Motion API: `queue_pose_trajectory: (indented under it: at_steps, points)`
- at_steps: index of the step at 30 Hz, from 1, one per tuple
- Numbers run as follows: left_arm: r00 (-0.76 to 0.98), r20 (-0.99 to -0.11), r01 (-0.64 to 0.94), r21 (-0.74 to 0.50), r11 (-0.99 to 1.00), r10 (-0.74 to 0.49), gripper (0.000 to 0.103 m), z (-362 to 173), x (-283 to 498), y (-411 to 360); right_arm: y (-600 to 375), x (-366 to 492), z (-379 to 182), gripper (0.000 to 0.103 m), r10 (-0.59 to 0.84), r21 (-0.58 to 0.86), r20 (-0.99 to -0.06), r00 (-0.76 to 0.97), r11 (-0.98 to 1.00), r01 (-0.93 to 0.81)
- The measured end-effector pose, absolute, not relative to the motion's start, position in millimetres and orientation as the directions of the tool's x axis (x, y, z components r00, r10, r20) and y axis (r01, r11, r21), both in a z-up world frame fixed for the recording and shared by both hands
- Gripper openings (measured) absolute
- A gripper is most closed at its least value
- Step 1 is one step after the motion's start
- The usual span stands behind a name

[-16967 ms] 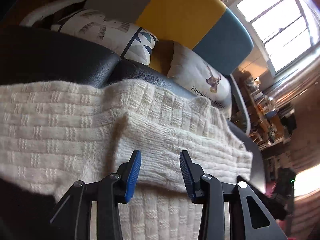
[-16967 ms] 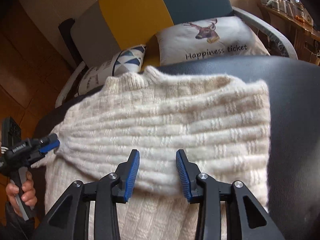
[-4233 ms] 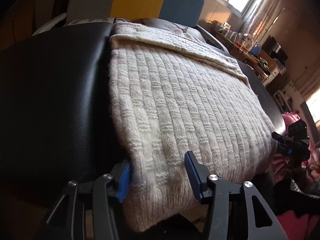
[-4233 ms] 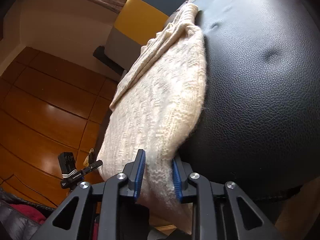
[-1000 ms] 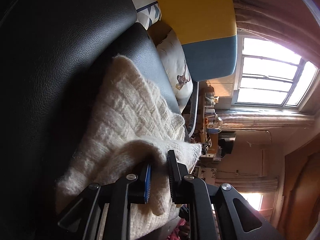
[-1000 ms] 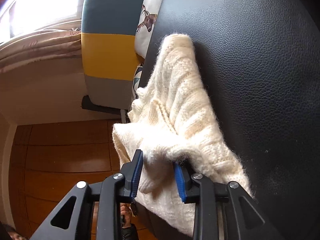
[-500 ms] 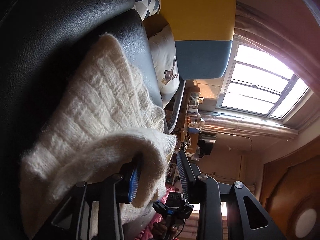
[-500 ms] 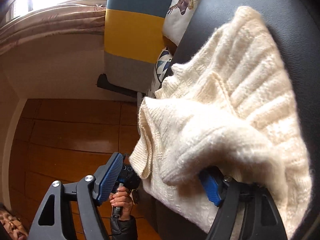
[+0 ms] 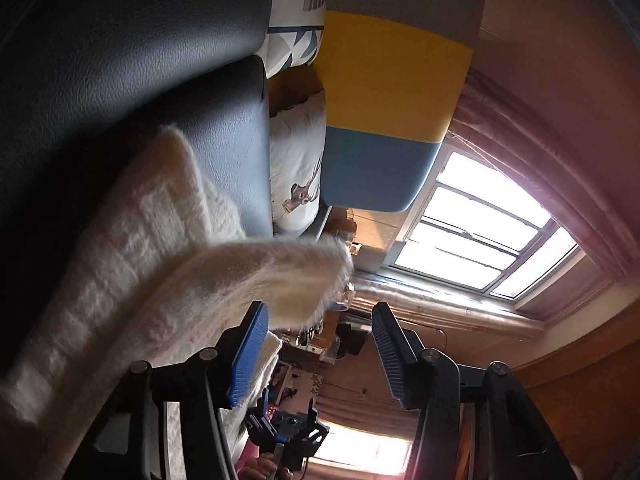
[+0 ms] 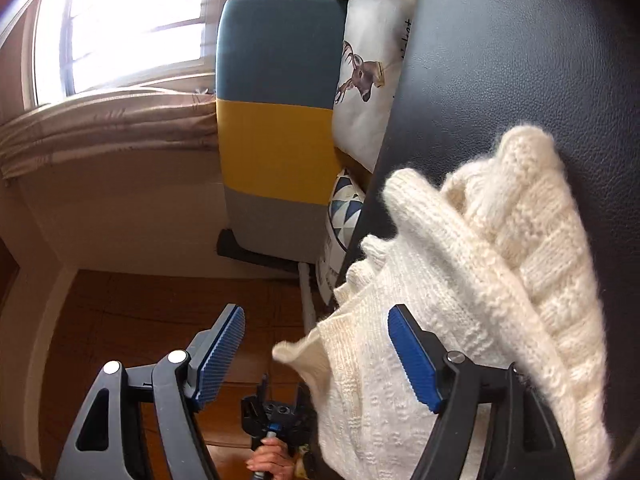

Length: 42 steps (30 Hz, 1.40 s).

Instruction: Fold clothes

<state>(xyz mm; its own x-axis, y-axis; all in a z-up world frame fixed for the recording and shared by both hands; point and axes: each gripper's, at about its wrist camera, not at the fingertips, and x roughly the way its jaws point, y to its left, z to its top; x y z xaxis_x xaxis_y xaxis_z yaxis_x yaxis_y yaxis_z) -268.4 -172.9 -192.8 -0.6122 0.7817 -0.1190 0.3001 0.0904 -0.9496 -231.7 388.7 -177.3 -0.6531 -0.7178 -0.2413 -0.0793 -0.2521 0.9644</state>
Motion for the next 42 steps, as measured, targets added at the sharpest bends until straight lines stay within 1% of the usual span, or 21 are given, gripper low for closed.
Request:
queue_pose_trajectory:
  at_steps: [1,3,4,5,7,11,15,16,17,18,19,21,22,25,28,31,35,36,39,41,42]
  points:
    - [-0.612,-0.152,0.301,-0.952,0.051,0.776,0.056,-190.3,-268.9,-177.2,385.0,-230.2,-171.5,0.077,-0.717,0.947,-0.283,-0.637,-0.313,-0.068]
    - [-0.601,-0.265,0.312,-0.946,-0.085,0.754,0.058,-184.1,-269.2,-185.0,374.4,-224.1,-156.6,0.077,-0.681,0.873,-0.407,-0.608,-0.485,-0.041]
    - [-0.592,-0.333,0.317,-0.933,-0.168,0.734,0.059,-180.4,-268.7,-188.6,369.8,-218.1,-149.0,0.077,-0.64,0.81,-0.477,-0.603,-0.587,-0.018]
    - [-0.578,-0.408,0.314,-0.91,-0.269,0.706,0.059,-175.9,-267.1,-190.6,364.0,-212.0,-142.6,0.077,-0.601,0.745,-0.527,-0.601,-0.667,0.015]
    - [-0.548,-0.527,0.277,-0.847,-0.453,0.649,0.059,-166.7,-263.0,-190.2,357.5,-200.2,-131.8,0.077,-0.512,0.611,-0.604,-0.611,-0.79,0.058]
    - [-0.479,-0.645,0.125,-0.722,-0.681,0.596,0.059,-151.4,-259.0,-165.2,364.9,-185.9,-134.0,0.077,-0.329,0.403,-0.707,-0.626,-0.915,0.025]
    - [-0.43,-0.727,-0.012,-0.589,-0.808,0.535,0.059,-144.1,-257.8,-134.7,373.5,-198.3,-161.8,0.077,-0.337,0.413,-0.772,-0.539,-0.91,-0.023]
    - [-0.419,-0.743,-0.033,-0.561,-0.827,0.521,0.054,-145.1,-257.6,-128.1,373.7,-201.0,-168.8,0.077,-0.346,0.418,-0.784,-0.516,-0.908,-0.027]
    - [-0.411,-0.76,-0.047,-0.535,-0.844,0.504,0.048,-147.2,-256.4,-123.4,373.8,-202.5,-175.5,0.077,-0.354,0.424,-0.797,-0.49,-0.905,-0.036]
    - [-0.403,-0.774,-0.054,-0.513,-0.856,0.489,0.03,-149.5,-254.3,-119.8,374.3,-200.7,-177.4,0.077,-0.356,0.428,-0.792,-0.497,-0.903,-0.035]
    - [-0.397,-0.784,-0.053,-0.5,-0.865,0.478,0.016,-152.0,-251.1,-117.7,374.6,-198.1,-177.2,0.077,-0.361,0.429,-0.784,-0.504,-0.903,-0.02]
    - [-0.398,-0.787,-0.037,-0.5,-0.865,0.472,0.009,-155.9,-243.2,-120.4,373.9,-193.2,-178.4,0.077,-0.372,0.418,-0.786,-0.494,-0.908,0.018]
    - [-0.4,-0.78,-0.014,-0.521,-0.854,0.482,0.008,-157.6,-238.9,-126.0,373.4,-190.8,-179.0,0.078,-0.376,0.411,-0.788,-0.487,-0.911,0.038]
    - [-0.399,-0.735,0.066,-0.62,-0.782,0.549,0.007,-165.2,-225.0,-146.5,364.8,-183.4,-177.2,0.078,-0.346,0.34,-0.828,-0.442,-0.936,0.096]
    - [-0.396,-0.722,0.102,-0.648,-0.755,0.567,0.007,-170.7,-201.8,-156.4,355.6,-173.5,-174.6,0.077,-0.301,0.264,-0.868,-0.396,-0.954,0.146]
    - [-0.393,-0.712,0.114,-0.665,-0.738,0.582,0.007,-173.2,-173.0,-163.2,354.2,-154.0,-172.9,0.078,-0.281,0.245,-0.891,-0.356,-0.959,0.145]
    - [-0.384,-0.743,0.098,-0.623,-0.776,0.548,0.008,-166.9,-139.9,-167.2,351.4,-119.7,-170.0,0.077,-0.264,0.222,-0.916,-0.302,-0.961,0.167]
    - [-0.385,-0.757,0.105,-0.604,-0.79,0.527,0.013,-163.6,-134.4,-170.4,350.3,-113.3,-168.4,0.078,-0.268,0.227,-0.921,-0.282,-0.959,0.169]
    - [-0.426,-0.788,0.114,-0.534,-0.838,0.444,0.015,-143.3,-120.9,-179.9,341.9,-99.6,-160.2,0.077,-0.271,0.227,-0.946,-0.178,-0.945,0.234]
    - [-0.474,-0.801,0.093,-0.458,-0.884,0.365,0.015,-121.2,-114.8,-179.1,340.6,-93.7,-146.4,0.076,-0.248,0.194,-0.953,-0.173,-0.94,0.279]
    - [-0.496,-0.797,0.071,-0.433,-0.899,0.345,0.016,-110.9,-113.2,-176.3,341.0,-93.8,-136.0,0.076,-0.228,0.163,-0.95,-0.212,-0.944,0.287]
